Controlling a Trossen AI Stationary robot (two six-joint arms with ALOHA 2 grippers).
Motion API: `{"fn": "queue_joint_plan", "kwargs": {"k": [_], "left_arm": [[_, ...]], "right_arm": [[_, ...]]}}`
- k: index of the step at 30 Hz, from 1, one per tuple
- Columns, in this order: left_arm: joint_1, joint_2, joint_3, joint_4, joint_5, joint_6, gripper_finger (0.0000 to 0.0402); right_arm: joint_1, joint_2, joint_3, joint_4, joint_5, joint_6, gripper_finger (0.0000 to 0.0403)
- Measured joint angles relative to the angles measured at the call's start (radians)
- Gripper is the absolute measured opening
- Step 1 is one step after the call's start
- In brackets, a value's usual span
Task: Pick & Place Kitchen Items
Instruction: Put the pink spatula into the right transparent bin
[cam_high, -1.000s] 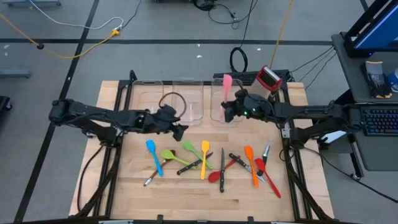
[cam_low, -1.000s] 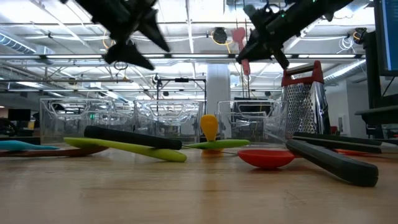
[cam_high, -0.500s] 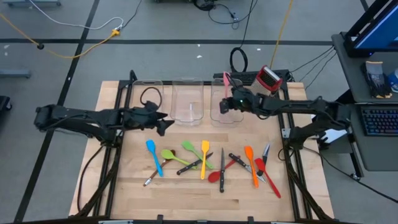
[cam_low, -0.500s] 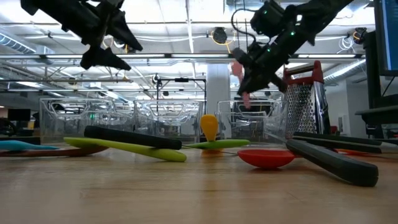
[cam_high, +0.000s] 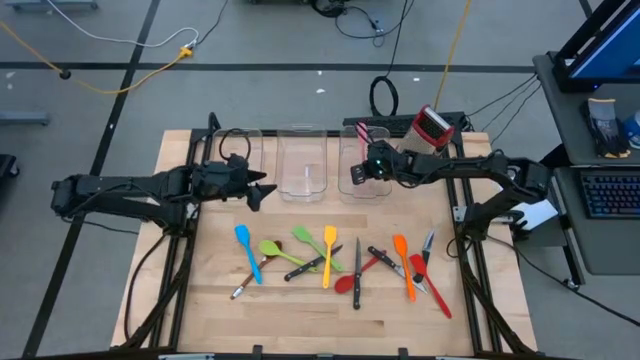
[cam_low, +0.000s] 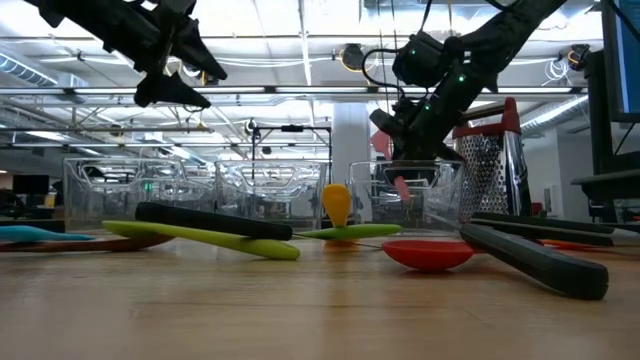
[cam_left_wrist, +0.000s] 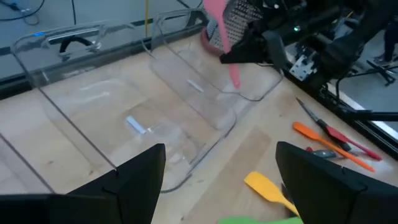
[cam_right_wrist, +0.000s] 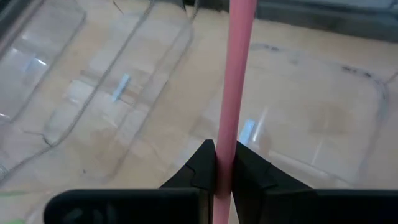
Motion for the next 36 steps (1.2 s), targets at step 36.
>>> {"fn": "queue_joint_plan", "kwargs": {"k": [36], "left_arm": [[0.091, 0.001, 0.000, -0.001, 0.119, 0.067, 0.0310]], "right_arm": [[-0.009, 0.041, 0.000, -0.154, -0.051, 0.074, 0.0040]]}}
